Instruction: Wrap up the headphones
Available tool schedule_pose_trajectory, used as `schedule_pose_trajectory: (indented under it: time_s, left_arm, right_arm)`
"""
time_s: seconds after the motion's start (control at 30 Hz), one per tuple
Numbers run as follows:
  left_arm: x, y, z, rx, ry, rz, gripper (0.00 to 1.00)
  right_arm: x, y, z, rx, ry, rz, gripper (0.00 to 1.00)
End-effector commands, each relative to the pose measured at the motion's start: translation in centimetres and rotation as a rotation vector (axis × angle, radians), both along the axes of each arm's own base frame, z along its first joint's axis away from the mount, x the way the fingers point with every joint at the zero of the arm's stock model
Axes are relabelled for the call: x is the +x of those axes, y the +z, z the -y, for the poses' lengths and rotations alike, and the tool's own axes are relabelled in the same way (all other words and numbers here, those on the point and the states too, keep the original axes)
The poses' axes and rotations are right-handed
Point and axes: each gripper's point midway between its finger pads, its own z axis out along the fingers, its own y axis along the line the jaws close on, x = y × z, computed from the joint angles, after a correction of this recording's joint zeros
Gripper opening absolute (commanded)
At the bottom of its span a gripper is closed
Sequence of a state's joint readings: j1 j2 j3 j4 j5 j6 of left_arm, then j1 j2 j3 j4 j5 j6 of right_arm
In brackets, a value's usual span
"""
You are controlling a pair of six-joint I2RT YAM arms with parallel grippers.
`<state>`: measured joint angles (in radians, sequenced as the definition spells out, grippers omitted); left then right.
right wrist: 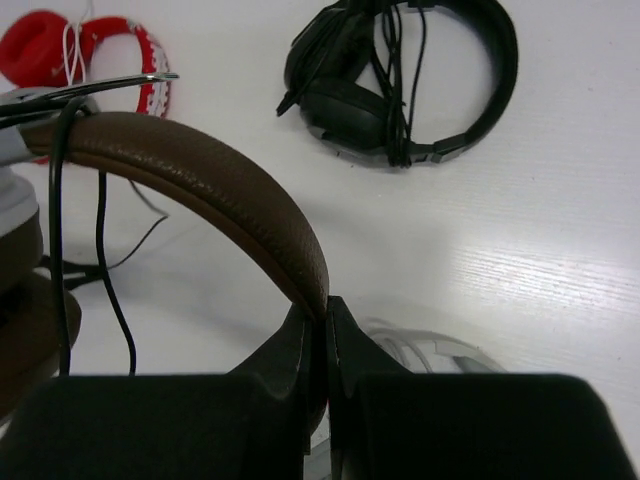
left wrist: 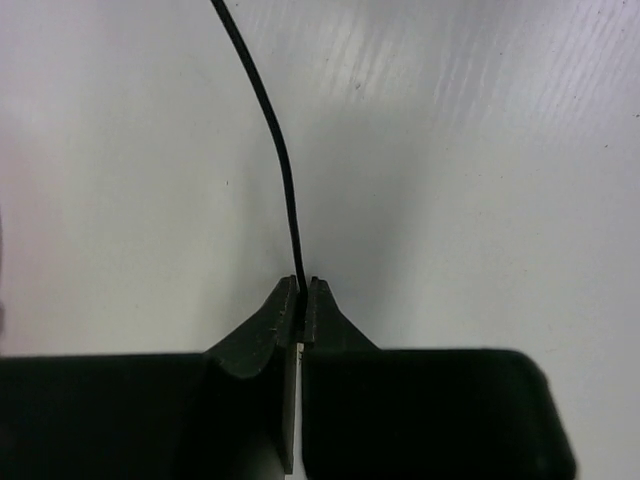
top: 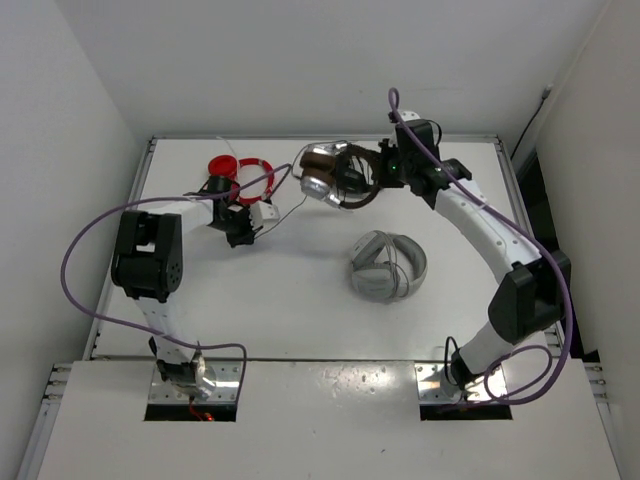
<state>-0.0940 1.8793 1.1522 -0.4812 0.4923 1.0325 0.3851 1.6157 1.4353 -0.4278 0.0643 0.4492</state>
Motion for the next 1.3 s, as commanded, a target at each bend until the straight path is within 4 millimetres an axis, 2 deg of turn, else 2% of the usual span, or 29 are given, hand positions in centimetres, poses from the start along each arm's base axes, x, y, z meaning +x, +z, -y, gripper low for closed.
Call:
schedule_pose_trajectory:
  time_s: [0.0,0.07,0.1,0.13,0.2,0.23,0.3,0.33,0.43,0.47,0.5,0.53,0.57,0.63,0.67,0.7,0.83,0.9,0.97,1.0,1.03,1.1,1.27]
  left_arm:
    - [-2.2,0.1,-0.4,-0.066,0.102,-0.099,0.00]
    - [-2.7,1.1,-1.0,-0.092,0.116,-0.082,0.00]
    - [-3.5,1.3,-0.5,-0.122,0.114,-0.095,0.00]
    - [-3.7,1.8,-0.7,-0.142,0.128,-0.090,0.00]
    - [-4.8,3.1,0.0,-0.187,0.127,-0.087,0.00]
    - [-5.1,3.6,0.2,-0.199,0.131,-0.085,0.00]
    - [-5.5,5.0,0.8,-0.224,0.119,-0.054,0.00]
    - [-6.6,5.2,1.1,-0.222,0.111,-0.078,0.00]
    - [-7.9,7.4,2.9,-0.245,0.037,-0.019,0.00]
    - [-8.4,8.0,3.7,-0.248,0.010,-0.001,0.00]
    - [-8.9,8.5,4.0,-0.250,-0.006,0.014,0.00]
    - [-9.1,9.3,4.5,-0.257,-0.016,0.032,0.00]
    - [-9.7,10.8,5.6,-0.279,-0.041,0.061,0.00]
    - [-10.4,12.1,6.8,-0.305,-0.066,0.078,0.00]
    - [-10.9,12.7,7.4,-0.314,-0.079,0.084,0.00]
    - [-11.6,14.1,8.8,-0.336,-0.104,0.096,0.00]
    - [-12.2,18.3,12.1,-0.411,-0.127,0.128,0.00]
    - [-11.6,20.9,13.6,-0.459,-0.129,0.173,0.00]
    - [-11.5,23.2,15.2,-0.498,-0.119,0.195,0.00]
    - [-11.2,24.3,15.8,-0.520,-0.121,0.228,0.00]
    - [-11.4,25.1,16.6,-0.541,-0.116,0.225,0.00]
    - [-10.3,26.0,17.5,-0.549,-0.100,0.256,0.00]
    - [-8.2,28.3,18.7,-0.608,-0.027,0.280,0.00]
  right_arm:
    - [1.2,7.9,-0.7,0.211,-0.043,0.153,0.00]
    - [1.3,8.5,-0.5,0.241,-0.053,0.154,0.00]
    - [1.1,8.2,-0.7,0.261,-0.059,0.130,0.00]
    - [1.2,8.6,-0.3,0.275,-0.078,0.128,0.00]
    - [1.9,8.1,0.4,0.323,-0.119,0.092,0.00]
    - [2.0,8.7,0.3,0.340,-0.127,0.096,0.00]
    - [2.1,7.7,0.6,0.372,-0.164,0.044,0.00]
    - [2.5,6.8,1.1,0.375,-0.191,0.013,0.00]
    - [3.4,6.2,2.3,0.430,-0.276,-0.035,0.00]
    - [3.6,5.9,2.2,0.444,-0.292,-0.055,0.00]
    - [3.7,6.4,2.2,0.448,-0.290,-0.045,0.00]
    - [3.9,5.6,2.5,0.439,-0.321,-0.060,0.00]
    - [4.2,5.5,2.3,0.425,-0.334,-0.051,0.00]
    - [4.2,4.6,2.3,0.403,-0.350,-0.065,0.00]
    - [4.3,4.9,2.6,0.395,-0.364,-0.057,0.00]
    - [4.4,4.3,2.1,0.381,-0.367,-0.063,0.00]
    - [4.4,4.0,2.0,0.321,-0.371,-0.044,0.00]
    - [4.4,4.3,1.7,0.309,-0.367,-0.029,0.00]
    - [4.2,4.3,1.2,0.282,-0.344,-0.021,0.00]
    - [4.0,4.5,0.2,0.272,-0.324,-0.007,0.00]
    - [3.9,4.4,0.0,0.260,-0.317,-0.003,0.00]
    - [3.6,4.4,-0.8,0.244,-0.295,0.001,0.00]
    - [2.5,4.5,-1.4,0.198,-0.265,0.025,0.00]
